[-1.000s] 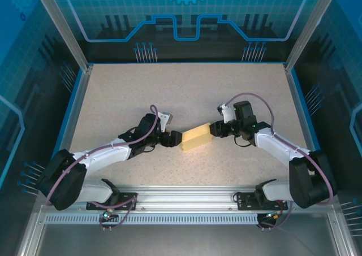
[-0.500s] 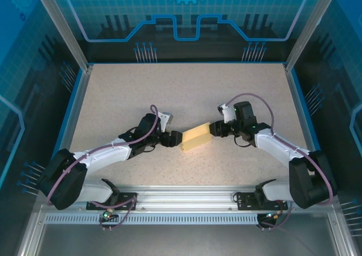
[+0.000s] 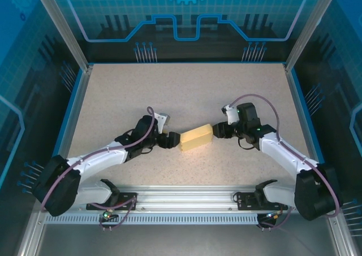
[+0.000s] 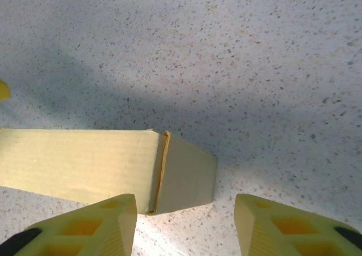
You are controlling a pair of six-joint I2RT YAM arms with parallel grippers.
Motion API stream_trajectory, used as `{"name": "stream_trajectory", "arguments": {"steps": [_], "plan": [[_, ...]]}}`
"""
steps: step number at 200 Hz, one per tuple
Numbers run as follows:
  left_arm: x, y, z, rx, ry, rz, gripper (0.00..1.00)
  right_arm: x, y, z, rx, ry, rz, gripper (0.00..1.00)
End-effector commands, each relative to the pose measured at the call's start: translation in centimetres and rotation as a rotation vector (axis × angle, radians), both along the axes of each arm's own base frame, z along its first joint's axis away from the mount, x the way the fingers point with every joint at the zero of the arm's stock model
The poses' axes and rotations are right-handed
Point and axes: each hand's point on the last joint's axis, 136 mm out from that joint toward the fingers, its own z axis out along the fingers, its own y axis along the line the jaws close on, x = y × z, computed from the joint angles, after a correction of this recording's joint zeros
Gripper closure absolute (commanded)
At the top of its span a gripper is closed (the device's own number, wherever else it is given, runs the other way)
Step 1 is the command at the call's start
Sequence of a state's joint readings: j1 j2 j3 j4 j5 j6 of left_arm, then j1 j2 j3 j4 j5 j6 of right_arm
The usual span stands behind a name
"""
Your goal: Fold the paper box
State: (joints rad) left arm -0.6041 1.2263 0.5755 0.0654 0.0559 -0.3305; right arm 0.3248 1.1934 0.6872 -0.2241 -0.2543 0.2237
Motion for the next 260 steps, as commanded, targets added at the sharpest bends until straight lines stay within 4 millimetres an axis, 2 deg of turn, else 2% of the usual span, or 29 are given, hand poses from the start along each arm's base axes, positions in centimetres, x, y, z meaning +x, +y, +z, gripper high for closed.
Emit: {"name": "stream_trajectory", "arguments": {"steps": [1, 79, 100, 131, 192, 223, 260], "plan": [[0.1, 0.7, 1.4, 0.005, -0.075, 0.011, 0.18, -0.3, -0.4, 1.1, -0.035, -0.042, -0.003, 0.5], [0.0, 1.7, 3.8, -0.015, -0.194, 0.029, 0.14, -0.2, -1.3, 2.5, -0.061, -0.116, -0.035, 0.47], [-0.6, 0.4, 3.7, -0.04, -0.178, -0.046, 0.14, -0.3, -0.8, 2.0, -0.045, -0.091, -0.018, 0.46], [-1.1, -1.9, 2.6, -0.045, -0.111, -0.168, 0.14, -0.1, -0.1, 1.2, -0.035, -0.066, -0.004, 0.46], [-0.5, -5.2, 0.9, 0.137, -0.163, -0.327, 0.12, -0.1, 0.1, 0.8, -0.049, -0.056, 0.003, 0.45], [-0.2, -6.2, 0.0, 0.212, -0.174, -0.391, 0.11, -0.1, 0.1, 0.3, -0.053, -0.049, 0.002, 0.45], [-0.3, -7.6, -0.3, 0.245, -0.192, -0.475, 0.11, 0.0, 0.2, -0.1, -0.053, -0.04, 0.007, 0.45]]}}
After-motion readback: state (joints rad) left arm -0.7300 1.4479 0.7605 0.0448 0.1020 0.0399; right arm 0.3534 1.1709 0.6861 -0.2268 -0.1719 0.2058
